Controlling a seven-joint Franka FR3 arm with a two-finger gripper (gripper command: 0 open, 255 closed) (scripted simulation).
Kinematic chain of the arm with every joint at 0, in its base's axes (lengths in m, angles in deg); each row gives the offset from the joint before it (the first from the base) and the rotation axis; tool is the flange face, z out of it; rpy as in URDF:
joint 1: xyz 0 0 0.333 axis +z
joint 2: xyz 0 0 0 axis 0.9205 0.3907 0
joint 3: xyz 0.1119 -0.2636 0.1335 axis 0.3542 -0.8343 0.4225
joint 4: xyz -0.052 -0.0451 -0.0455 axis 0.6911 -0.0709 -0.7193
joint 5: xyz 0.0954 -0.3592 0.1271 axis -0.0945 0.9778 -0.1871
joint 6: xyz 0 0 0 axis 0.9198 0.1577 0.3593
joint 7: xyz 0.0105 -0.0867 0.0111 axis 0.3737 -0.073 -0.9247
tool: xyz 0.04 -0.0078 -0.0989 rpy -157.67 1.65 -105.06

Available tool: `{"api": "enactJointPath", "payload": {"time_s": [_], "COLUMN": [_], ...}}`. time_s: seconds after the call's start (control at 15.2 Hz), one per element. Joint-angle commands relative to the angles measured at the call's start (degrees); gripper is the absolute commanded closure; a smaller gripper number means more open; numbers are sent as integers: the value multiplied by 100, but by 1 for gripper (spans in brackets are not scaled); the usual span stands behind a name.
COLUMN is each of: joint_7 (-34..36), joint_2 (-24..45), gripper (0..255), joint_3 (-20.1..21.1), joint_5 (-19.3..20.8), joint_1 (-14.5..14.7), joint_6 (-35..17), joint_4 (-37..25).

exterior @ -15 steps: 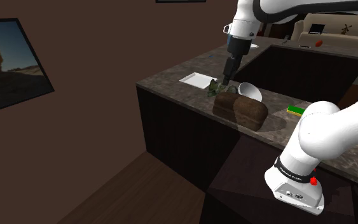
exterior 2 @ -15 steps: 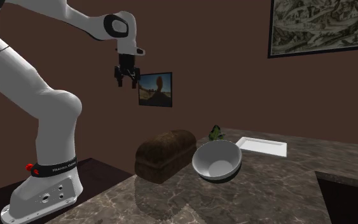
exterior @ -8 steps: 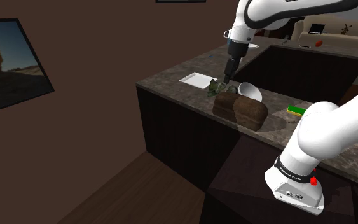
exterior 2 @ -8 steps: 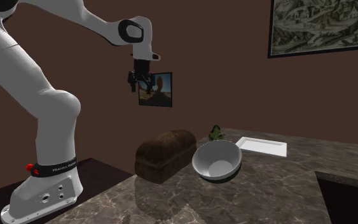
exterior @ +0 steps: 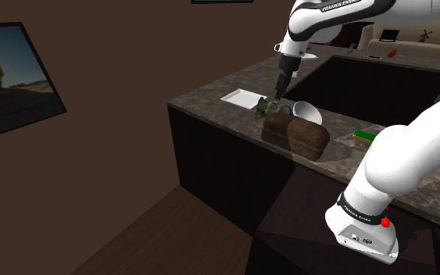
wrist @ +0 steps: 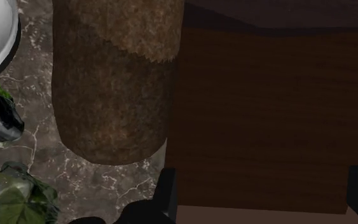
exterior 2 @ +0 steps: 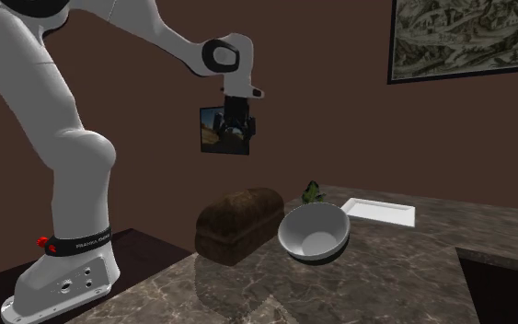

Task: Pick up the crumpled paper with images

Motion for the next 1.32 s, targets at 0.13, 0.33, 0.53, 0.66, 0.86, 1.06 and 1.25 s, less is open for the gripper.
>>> {"api": "enactJointPath", "payload": {"time_s": [0.13, 0.33, 0.53, 0.66, 0.86, 1.06, 1.25], "joint_7": [-632, -1137, -1658, -2002, -2488, -2903, -3224], "joint_2": [749, 1386, 2072, 2552, 3295, 4049, 4809], "gripper": [0, 0, 0, 0, 0, 0, 0], "joint_3": [-420, -711, -948, -1066, -1164, -1173, -1112], "joint_5": [-127, -334, -628, -860, -1231, -1586, -1896], "joint_1": [-38, -78, -164, -260, -483, -793, -1171], "joint_6": [-195, -273, -291, -264, -164, 5, 236], "joint_4": [-434, -867, -1370, -1746, -2376, -3094, -3914]}}
